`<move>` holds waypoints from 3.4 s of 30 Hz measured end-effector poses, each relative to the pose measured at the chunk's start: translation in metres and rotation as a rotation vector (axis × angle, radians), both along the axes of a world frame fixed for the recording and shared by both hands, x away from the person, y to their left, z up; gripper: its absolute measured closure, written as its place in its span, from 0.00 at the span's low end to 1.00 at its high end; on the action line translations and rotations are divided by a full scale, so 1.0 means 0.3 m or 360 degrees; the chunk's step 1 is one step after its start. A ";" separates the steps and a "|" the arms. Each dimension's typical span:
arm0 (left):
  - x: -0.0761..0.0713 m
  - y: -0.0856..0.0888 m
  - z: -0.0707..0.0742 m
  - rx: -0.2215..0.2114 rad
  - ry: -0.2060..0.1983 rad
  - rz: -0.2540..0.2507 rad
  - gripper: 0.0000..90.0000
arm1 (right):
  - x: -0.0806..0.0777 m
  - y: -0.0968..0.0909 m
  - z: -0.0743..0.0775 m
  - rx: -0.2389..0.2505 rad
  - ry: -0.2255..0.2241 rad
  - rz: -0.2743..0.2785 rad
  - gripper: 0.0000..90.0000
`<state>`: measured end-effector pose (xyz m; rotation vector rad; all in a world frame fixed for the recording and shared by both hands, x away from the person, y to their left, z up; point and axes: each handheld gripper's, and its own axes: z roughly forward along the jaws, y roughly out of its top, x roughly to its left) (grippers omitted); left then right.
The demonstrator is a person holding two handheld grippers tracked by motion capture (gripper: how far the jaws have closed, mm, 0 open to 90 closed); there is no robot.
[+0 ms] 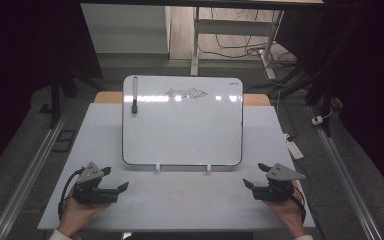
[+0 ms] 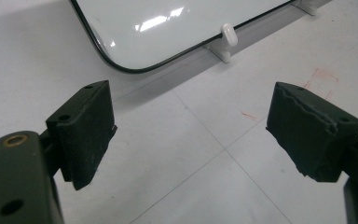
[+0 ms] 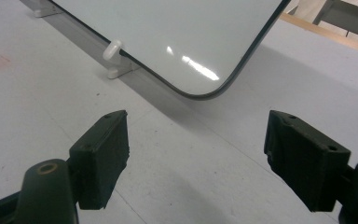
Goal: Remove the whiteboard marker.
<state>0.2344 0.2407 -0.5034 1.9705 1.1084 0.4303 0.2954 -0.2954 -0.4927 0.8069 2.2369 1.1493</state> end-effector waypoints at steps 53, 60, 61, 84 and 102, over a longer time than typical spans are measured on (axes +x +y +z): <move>0.524 -0.057 0.461 -0.0021 -0.0210 0.0281 0.34 | 0.000 0.032 -0.014 -0.0033 -0.0017 -0.0018 0.26; 0.640 -0.088 0.468 0.0065 -0.0234 0.0349 0.41 | 0.002 0.033 -0.020 -0.0036 -0.0007 -0.0025 0.26; 0.654 -0.090 0.468 0.0062 -0.0236 0.0363 0.41 | 0.002 0.033 -0.020 -0.0036 -0.0007 -0.0025 0.26; 0.779 -0.155 0.447 0.0258 -0.0274 0.0536 0.74 | 0.000 0.027 -0.018 -0.0047 -0.0024 -0.0065 0.26; 0.765 -0.166 0.450 0.0191 -0.0276 0.0497 0.90 | -0.002 0.029 -0.019 -0.0052 -0.0036 -0.0081 0.27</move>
